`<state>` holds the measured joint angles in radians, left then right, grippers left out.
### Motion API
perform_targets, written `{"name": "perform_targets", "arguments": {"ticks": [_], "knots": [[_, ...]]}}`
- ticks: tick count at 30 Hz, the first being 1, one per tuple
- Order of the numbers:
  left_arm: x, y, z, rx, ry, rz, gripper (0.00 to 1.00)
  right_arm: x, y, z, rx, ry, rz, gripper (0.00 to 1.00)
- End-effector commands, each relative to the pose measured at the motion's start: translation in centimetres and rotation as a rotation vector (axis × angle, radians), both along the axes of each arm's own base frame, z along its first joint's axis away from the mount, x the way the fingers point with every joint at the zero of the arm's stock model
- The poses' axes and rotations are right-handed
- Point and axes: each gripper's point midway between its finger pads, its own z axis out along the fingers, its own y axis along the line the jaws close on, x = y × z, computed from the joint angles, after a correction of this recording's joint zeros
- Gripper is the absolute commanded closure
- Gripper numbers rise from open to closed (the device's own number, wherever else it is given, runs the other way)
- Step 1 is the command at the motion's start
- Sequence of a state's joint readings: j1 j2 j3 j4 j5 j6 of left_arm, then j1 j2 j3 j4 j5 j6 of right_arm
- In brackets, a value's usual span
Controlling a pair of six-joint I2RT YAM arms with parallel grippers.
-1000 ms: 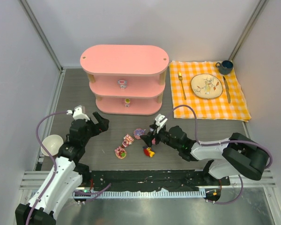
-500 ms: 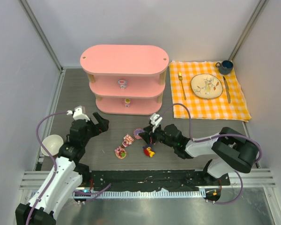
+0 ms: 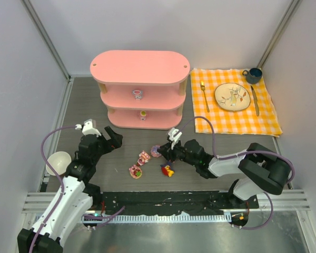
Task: Place and organize the plastic toys onto the shelf
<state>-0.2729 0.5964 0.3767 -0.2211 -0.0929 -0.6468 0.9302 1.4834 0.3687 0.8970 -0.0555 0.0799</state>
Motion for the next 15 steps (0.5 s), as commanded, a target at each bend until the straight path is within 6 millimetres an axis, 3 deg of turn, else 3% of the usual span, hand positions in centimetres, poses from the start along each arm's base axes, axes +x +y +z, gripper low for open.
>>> {"name": "perform_targets", "arguments": {"ticks": [1,8,15], "knots": [[0.5,-0.3,1.0,-0.013,-0.042,-0.005,0.00,0.1,1.0,2.8,0.052,-0.057,0.027,0.79],[0.4,-0.3,1.0,-0.019,-0.044,-0.005,0.00,0.2,1.2,4.5,0.057,-0.090,0.043,0.98],[0.4,-0.3,1.0,-0.023,-0.046,-0.005,0.00,0.1,1.6,6.7,0.034,-0.103,0.072,0.99]]}}
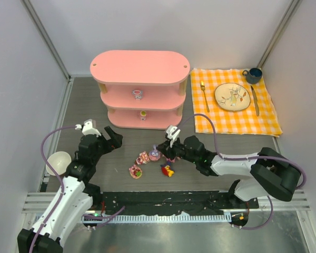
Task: Place and organize the plastic toys onto the shelf
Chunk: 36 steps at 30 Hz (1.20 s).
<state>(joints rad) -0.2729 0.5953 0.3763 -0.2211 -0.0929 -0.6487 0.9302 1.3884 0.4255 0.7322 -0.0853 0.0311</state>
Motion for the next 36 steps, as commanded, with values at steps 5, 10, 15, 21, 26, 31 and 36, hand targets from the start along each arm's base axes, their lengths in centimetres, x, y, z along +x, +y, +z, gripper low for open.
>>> {"name": "perform_targets", "arguments": {"ticks": [5,10,15,21,26,31,36], "knots": [[0.2,-0.2,0.9,-0.019,-0.046,-0.005,0.00,0.0,1.1,7.8,0.054,-0.133,0.061,0.99],[0.3,-0.3,0.9,-0.023,-0.048,-0.002,0.00,0.0,0.7,11.7,0.041,-0.187,0.069,0.99],[0.3,-0.3,0.8,-0.027,-0.046,-0.003,0.00,0.4,0.3,17.0,0.046,-0.243,0.051,0.99],[0.3,-0.4,0.8,-0.030,-0.047,-0.009,0.00,1.0,0.3,23.7,0.048,-0.290,0.041,0.99],[0.3,-0.4,0.8,-0.028,-0.049,-0.008,0.00,0.8,0.8,27.6,0.051,-0.324,0.080,0.99],[0.3,-0.4,0.7,-0.027,-0.046,-0.010,0.00,0.2,1.0,34.0,0.105,-0.407,0.117,0.99],[0.4,-0.5,0.8,-0.029,-0.048,-0.013,0.00,1.0,1.1,38.4,0.135,-0.493,0.103,0.99]]}}
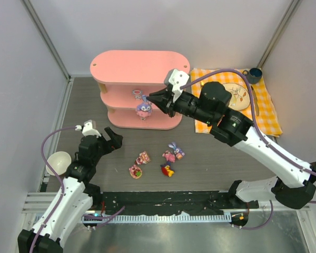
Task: Place and organize the plastic toys onto the shelf
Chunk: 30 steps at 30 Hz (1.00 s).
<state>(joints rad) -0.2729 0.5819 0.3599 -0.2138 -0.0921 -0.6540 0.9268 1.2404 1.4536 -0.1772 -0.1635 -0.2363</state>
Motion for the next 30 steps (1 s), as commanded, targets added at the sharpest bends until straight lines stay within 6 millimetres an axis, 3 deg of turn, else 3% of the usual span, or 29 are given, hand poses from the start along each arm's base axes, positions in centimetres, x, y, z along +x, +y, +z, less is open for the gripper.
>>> {"name": "perform_targets", "arguments": {"ticks": [1,2,7,8,10,11,13,14,19,30], "knots": [[0.5,-0.5,1.1,-0.024,-0.048,-0.016,0.00,0.3,-0.2,5.5,0.052,-0.114,0.006,0.99],[0.5,-0.5,1.2,-0.024,-0.048,-0.016,0.00,0.2,-0.3,6.9,0.066,-0.132,0.010,0.99],[0.5,-0.6,1.2,-0.027,-0.049,-0.018,0.00,2.2,0.9,8.2,0.065,-0.163,-0.012,0.99],[0.5,-0.6,1.2,-0.026,-0.047,-0.018,0.00,2.5,0.6,9.5,0.084,-0.183,-0.021,0.99],[0.5,-0.6,1.2,-0.026,-0.046,-0.018,0.00,3.7,1.3,9.4,0.077,-0.180,-0.028,0.99],[0.6,-0.6,1.2,-0.027,-0.047,-0.019,0.00,4.2,0.9,10.5,0.095,-0.197,-0.041,0.99],[0.6,-0.7,1.2,-0.029,-0.047,-0.020,0.00,5.5,1.5,10.2,0.089,-0.192,-0.039,0.99],[0.5,-0.7,1.1,-0.029,-0.047,-0.022,0.00,5.7,1.5,11.0,0.103,-0.202,-0.038,0.99],[0.5,-0.8,1.1,-0.035,-0.049,-0.028,0.00,9.5,1.8,10.4,0.092,-0.188,-0.052,0.99],[0.6,-1.1,1.2,-0.042,-0.056,-0.039,0.00,14.2,2.9,9.8,0.089,-0.190,-0.020,0.99]]}}
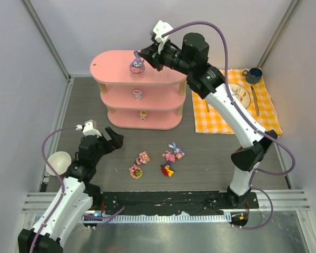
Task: Place and organize the plastic toys onto the shelf
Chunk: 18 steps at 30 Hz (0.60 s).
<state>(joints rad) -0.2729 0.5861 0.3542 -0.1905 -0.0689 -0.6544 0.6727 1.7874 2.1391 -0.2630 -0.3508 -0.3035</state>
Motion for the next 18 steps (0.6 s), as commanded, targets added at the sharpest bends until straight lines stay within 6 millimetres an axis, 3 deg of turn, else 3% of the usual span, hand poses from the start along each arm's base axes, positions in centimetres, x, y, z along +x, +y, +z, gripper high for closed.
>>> {"name": "perform_targets", "arguments": {"ticks": [1,18], "knots": [[0.5,-0.7,1.1,-0.031,-0.044,-0.024,0.00,-1.3,0.0,5.0,0.090,-0.099,0.059,0.99],[0.5,-0.9,0.9,-0.035,-0.044,-0.029,0.00,0.9,1.0,2.2,0.062,-0.077,0.034,0.99]]}}
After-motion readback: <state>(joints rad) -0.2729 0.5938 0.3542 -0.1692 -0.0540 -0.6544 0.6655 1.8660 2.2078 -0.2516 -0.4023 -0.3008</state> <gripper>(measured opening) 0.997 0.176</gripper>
